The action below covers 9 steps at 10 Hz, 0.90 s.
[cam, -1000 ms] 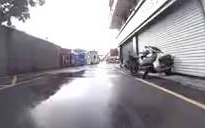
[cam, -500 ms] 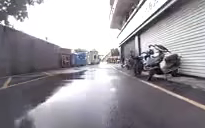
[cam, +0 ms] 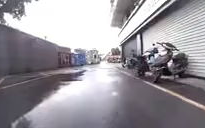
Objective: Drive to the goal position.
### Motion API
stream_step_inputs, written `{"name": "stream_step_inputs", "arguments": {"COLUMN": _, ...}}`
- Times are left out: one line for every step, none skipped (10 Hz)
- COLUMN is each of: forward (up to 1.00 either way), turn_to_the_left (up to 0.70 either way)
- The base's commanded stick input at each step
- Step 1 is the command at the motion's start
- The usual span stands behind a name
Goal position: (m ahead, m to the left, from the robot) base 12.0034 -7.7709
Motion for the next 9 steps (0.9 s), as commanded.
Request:
{"name": "stream_step_inputs", "arguments": {"forward": 0.70, "turn_to_the_left": 0.00}}
{"name": "stream_step_inputs", "arguments": {"forward": 0.70, "turn_to_the_left": 0.00}}
{"name": "stream_step_inputs", "arguments": {"forward": 0.70, "turn_to_the_left": 0.00}}
{"name": "stream_step_inputs", "arguments": {"forward": 0.70, "turn_to_the_left": 0.00}}
{"name": "stream_step_inputs", "arguments": {"forward": 0.70, "turn_to_the_left": 0.00}}
{"name": "stream_step_inputs", "arguments": {"forward": 0.70, "turn_to_the_left": 0.00}}
{"name": "stream_step_inputs", "arguments": {"forward": 0.70, "turn_to_the_left": 0.00}}
{"name": "stream_step_inputs", "arguments": {"forward": 0.70, "turn_to_the_left": 0.00}}
{"name": "stream_step_inputs", "arguments": {"forward": 0.70, "turn_to_the_left": 0.00}}
